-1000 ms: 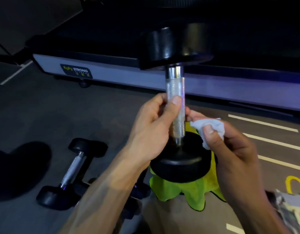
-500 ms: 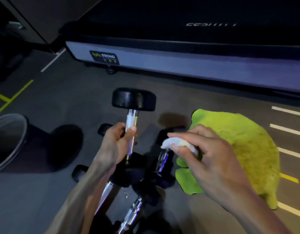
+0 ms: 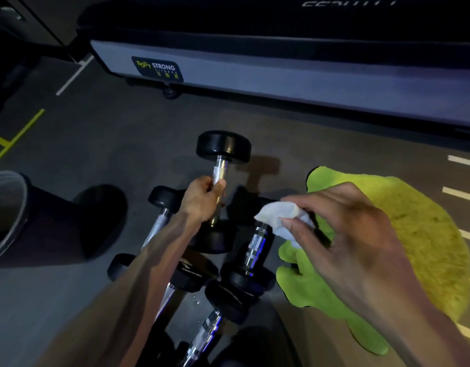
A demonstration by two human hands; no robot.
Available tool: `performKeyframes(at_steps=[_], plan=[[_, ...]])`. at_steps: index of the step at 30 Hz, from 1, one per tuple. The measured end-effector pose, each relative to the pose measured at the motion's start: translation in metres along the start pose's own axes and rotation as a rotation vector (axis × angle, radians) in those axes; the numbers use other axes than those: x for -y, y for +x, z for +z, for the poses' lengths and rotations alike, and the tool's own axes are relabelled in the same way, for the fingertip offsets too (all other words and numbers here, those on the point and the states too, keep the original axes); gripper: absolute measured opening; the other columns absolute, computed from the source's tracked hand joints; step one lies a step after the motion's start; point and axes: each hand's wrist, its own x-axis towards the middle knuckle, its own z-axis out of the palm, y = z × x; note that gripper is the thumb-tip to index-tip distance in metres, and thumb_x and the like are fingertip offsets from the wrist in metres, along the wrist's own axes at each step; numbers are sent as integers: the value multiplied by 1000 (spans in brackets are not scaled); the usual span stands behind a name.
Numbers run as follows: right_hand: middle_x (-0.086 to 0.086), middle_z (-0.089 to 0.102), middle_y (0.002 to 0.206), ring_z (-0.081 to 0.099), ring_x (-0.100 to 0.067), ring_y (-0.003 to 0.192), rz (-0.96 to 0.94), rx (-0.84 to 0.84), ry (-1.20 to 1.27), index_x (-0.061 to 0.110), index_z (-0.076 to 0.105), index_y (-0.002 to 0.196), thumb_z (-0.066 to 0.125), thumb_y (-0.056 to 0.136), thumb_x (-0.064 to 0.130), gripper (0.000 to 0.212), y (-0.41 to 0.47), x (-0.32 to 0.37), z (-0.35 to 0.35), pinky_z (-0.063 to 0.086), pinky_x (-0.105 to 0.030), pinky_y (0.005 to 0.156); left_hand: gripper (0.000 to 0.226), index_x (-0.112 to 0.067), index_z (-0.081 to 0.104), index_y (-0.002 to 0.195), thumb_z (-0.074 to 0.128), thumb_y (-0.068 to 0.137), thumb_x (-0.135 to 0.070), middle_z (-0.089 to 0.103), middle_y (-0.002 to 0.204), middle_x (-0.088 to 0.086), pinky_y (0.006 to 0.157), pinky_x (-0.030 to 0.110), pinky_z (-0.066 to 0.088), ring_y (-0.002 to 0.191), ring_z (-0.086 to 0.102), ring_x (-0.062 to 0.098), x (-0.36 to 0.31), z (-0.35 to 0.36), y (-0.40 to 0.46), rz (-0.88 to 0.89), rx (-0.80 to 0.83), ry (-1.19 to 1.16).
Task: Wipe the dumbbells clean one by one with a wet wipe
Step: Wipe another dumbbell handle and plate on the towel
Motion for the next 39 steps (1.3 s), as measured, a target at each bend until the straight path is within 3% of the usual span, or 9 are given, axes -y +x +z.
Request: performKeyframes(at_steps=[7, 10, 12, 17, 22, 26, 29, 33, 39], plan=[[26, 54, 87, 51, -13, 92, -39, 2, 40, 26, 75, 104, 58, 93, 40, 25, 7, -11, 0, 36, -22, 81, 37, -14, 70, 73, 72, 92, -47, 68, 62, 8, 68, 47, 59, 64, 66, 27, 46, 29, 25, -189, 82, 201], [19, 65, 87, 51, -15, 93, -23, 30, 28, 28, 74, 105, 58, 94, 37, 21, 7, -15, 3, 40, -30, 86, 17, -7, 74, 106, 75, 94, -19, 73, 97, 11, 76, 27, 57, 93, 66, 24, 39, 28, 22, -197, 140, 134], [18, 69, 90, 52, -15, 95, -1, 54, 37, 30, 73, 106, 57, 95, 38, 22, 8, -15, 5, 40, -31, 89, 44, 0, 70, 117, 74, 80, -23, 67, 104, 10, 77, 22, 57, 99, 61, 22, 36, 25, 20, -186, 171, 80], [21, 71, 97, 53, -14, 95, -6, 77, 81, 32, 75, 110, 58, 96, 39, 23, 11, -5, 9, 47, -40, 89, 45, -13, 67, 60, 66, 96, -41, 71, 69, 16, 80, 41, 59, 73, 67, 26, 37, 11, 26, -114, 242, 337], [18, 70, 91, 56, -13, 94, -1, 32, 121, 30, 76, 110, 58, 93, 41, 27, -5, 11, 13, 47, -32, 85, 18, 0, 75, 107, 69, 103, -15, 73, 96, 10, 80, 18, 50, 93, 63, 15, 52, -17, 3, 100, 220, 282], [10, 65, 85, 64, -14, 85, 36, 19, 173, 31, 78, 110, 70, 88, 36, 23, -36, 31, 22, 50, -32, 81, 24, 3, 69, 125, 65, 102, -1, 71, 107, 7, 82, 3, 49, 86, 67, -4, 63, -45, -32, 130, 132, 145], [6, 66, 86, 67, -15, 80, 69, 57, 220, 35, 78, 109, 70, 88, 41, 23, -64, 47, 28, 55, -36, 77, 14, -7, 75, 111, 68, 100, -1, 72, 92, -1, 79, 6, 48, 73, 65, -13, 72, -73, -61, 190, 72, 78], [9, 69, 79, 68, -12, 76, 115, 80, 251, 34, 78, 101, 69, 89, 45, 19, -102, 68, 32, 53, -35, 73, 10, -17, 78, 95, 73, 98, -9, 76, 89, 11, 80, 32, 50, 81, 65, 18, 91, -119, -100, 150, 26, -15], [18, 76, 78, 57, -3, 54, 311, 176, 349, 32, 76, 94, 73, 92, 40, 9, -151, 84, 50, 35, -17, 60, 19, -20, 78, 78, 80, 92, -7, 75, 69, -5, 81, 34, 54, 73, 67, 19, 148, -155, -138, 26, 41, 193]])
